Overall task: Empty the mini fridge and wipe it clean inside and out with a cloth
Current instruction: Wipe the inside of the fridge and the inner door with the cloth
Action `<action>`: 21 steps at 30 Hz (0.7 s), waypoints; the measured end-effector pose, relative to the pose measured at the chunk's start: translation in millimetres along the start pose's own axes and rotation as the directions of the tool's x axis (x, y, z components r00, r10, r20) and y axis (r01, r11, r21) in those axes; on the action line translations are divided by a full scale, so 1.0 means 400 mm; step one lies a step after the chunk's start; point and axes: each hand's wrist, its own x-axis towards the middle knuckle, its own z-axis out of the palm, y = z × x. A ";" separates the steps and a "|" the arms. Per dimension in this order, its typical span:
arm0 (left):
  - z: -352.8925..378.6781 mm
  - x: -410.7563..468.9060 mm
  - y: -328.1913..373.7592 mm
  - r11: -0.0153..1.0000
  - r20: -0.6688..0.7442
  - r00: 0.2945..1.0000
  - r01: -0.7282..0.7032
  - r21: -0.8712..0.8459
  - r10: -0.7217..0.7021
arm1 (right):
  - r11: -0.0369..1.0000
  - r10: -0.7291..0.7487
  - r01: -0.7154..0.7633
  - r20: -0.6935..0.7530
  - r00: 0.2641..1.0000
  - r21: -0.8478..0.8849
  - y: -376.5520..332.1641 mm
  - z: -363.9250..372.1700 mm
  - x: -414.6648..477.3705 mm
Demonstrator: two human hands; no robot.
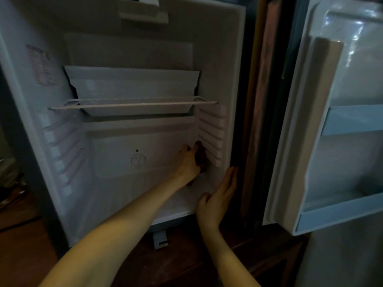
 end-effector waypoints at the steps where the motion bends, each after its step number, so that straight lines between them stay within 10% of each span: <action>1: 0.001 0.003 -0.001 1.000 0.001 1.000 -0.001 0.002 0.001 | 1.000 -0.007 0.007 -0.006 1.000 -0.003 0.003 0.000 0.001; 21: -0.137 -0.137 0.062 0.842 0.192 0.980 0.061 -0.536 0.051 | 0.989 -0.135 0.122 0.169 0.976 0.084 -0.022 -0.069 -0.012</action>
